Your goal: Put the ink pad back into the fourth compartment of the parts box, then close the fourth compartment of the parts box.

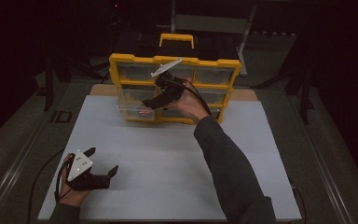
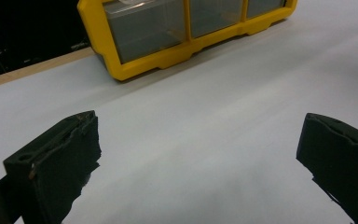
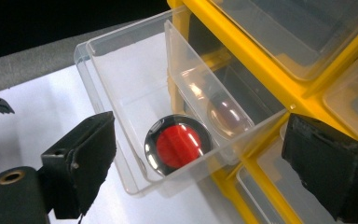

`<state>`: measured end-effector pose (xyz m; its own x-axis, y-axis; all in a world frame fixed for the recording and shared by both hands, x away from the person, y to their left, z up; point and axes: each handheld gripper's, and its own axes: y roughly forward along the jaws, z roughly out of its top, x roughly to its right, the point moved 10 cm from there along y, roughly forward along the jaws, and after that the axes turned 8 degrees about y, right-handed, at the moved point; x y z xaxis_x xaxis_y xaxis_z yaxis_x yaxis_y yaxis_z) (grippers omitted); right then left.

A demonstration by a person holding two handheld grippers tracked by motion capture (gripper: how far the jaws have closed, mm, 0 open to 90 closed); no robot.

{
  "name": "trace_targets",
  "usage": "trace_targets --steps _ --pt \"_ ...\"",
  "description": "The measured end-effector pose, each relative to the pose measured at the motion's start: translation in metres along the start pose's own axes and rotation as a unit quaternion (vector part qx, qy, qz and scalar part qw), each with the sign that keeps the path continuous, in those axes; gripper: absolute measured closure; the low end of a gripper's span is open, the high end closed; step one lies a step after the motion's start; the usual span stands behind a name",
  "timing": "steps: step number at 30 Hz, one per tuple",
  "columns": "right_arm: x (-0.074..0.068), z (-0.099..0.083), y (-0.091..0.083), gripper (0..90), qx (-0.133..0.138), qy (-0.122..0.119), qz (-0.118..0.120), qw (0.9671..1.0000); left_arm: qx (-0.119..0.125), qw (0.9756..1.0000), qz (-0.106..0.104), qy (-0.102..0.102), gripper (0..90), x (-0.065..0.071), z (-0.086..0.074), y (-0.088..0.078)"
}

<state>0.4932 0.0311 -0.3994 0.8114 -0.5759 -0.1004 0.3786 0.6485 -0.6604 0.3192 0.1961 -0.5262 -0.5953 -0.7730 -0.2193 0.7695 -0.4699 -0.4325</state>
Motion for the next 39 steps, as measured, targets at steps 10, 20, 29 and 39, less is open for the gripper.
trace_targets --steps 10,20,29,39 --pt "0.003 -0.003 -0.008 9.9 -0.012 -0.006 -0.005 0.9999 0.000 1.0000 -0.001 0.001 0.0 0.002 0.000 0.002" --pt "0.006 -0.012 -0.010 10.0 -0.045 -0.023 -0.007 0.9987 -0.002 1.0000 -0.002 0.004 0.0 0.003 0.000 0.002" --pt "0.005 -0.020 -0.008 10.0 -0.066 -0.032 -0.003 0.9973 -0.003 1.0000 -0.002 0.004 0.0 0.002 0.000 0.002" --pt "-0.001 -0.024 -0.007 11.7 -0.072 -0.043 0.002 0.9965 -0.002 1.0000 -0.001 0.004 0.0 0.003 0.000 0.002"
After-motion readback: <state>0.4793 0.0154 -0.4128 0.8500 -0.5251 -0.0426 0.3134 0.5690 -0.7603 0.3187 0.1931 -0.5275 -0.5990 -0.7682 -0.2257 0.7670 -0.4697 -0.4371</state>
